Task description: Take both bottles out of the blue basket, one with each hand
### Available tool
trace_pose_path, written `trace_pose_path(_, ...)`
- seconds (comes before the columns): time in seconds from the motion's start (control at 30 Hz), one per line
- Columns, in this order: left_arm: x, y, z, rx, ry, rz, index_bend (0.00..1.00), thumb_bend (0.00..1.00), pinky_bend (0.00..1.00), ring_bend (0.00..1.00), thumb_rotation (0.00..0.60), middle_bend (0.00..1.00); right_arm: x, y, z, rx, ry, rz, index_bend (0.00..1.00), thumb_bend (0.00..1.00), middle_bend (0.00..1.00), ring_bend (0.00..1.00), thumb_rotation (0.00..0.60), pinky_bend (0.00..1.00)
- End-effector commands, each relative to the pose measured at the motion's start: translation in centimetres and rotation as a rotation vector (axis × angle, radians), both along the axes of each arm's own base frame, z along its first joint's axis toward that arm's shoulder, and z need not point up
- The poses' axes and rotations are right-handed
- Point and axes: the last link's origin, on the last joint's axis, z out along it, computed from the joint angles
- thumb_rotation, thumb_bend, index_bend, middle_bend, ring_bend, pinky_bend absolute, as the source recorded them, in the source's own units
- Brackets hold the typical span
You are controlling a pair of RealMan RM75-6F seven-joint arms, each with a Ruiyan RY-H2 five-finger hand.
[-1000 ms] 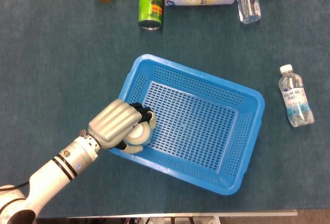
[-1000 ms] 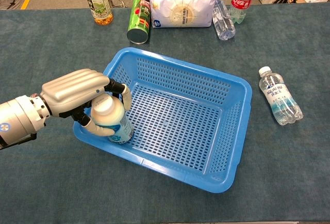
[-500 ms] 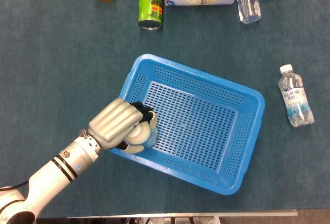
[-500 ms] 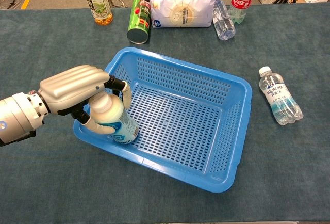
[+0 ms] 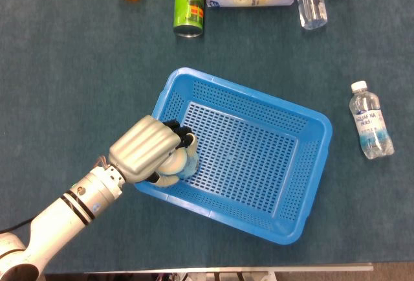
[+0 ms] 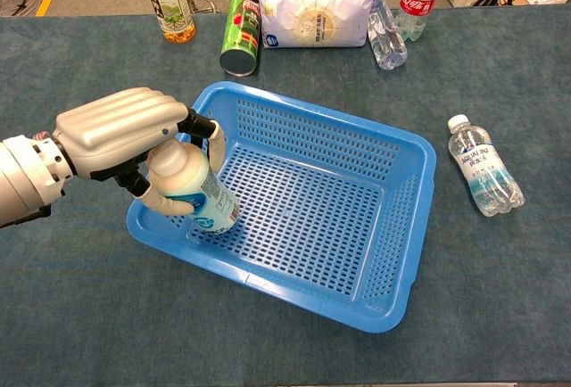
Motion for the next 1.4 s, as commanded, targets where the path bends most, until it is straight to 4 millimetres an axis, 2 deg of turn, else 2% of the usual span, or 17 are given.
trace_pose_path(0.03, 0.3, 0.3, 0.8, 0.029, 0.028, -0.024, 0.50, 0.34, 0.78, 0.51, 0.600, 0.53, 0.0, 0.0, 0.1, -0.003, -0.001, 0.000, 0.16, 0.00, 0.27, 0.21, 0.600, 0.48)
trace_pose_path(0.37, 1.1, 1.9, 4.1, 0.161, 0.118, -0.072, 0.50, 0.34, 0.78, 0.51, 0.600, 0.53, -0.3, 0.1, 0.0, -0.001, -0.010, -0.010, 0.16, 0.00, 0.27, 0.21, 0.600, 0.48)
trace_pose_path(0.73, 1.9, 2.0, 7.4, 0.268, 0.184, -0.088, 0.50, 0.35, 0.78, 0.51, 0.600, 0.53, -0.2, 0.0, -0.3, 0.004, -0.021, -0.007, 0.16, 0.00, 0.27, 0.21, 0.600, 0.48)
trace_pose_path(0.93, 1.9, 2.1, 8.5, 0.318, 0.210, -0.094, 0.50, 0.35, 0.78, 0.52, 0.600, 0.53, -0.1, 0.0, -0.6, 0.011, -0.028, -0.005, 0.16, 0.00, 0.27, 0.21, 0.600, 0.48)
trace_pose_path(1.13, 0.5, 2.4, 9.1, 0.359, 0.261, -0.059, 0.50, 0.35, 0.78, 0.52, 0.600, 0.53, -0.2, 0.0, -0.8, 0.016, -0.032, -0.008, 0.16, 0.00, 0.27, 0.21, 0.600, 0.48)
trace_pose_path(1.4, -3.8, 3.0, 8.8, 0.364, 0.366, 0.053, 0.50, 0.35, 0.78, 0.52, 0.600, 0.53, -0.5, 0.2, -1.1, 0.025, -0.031, -0.024, 0.16, 0.00, 0.27, 0.21, 0.600, 0.48)
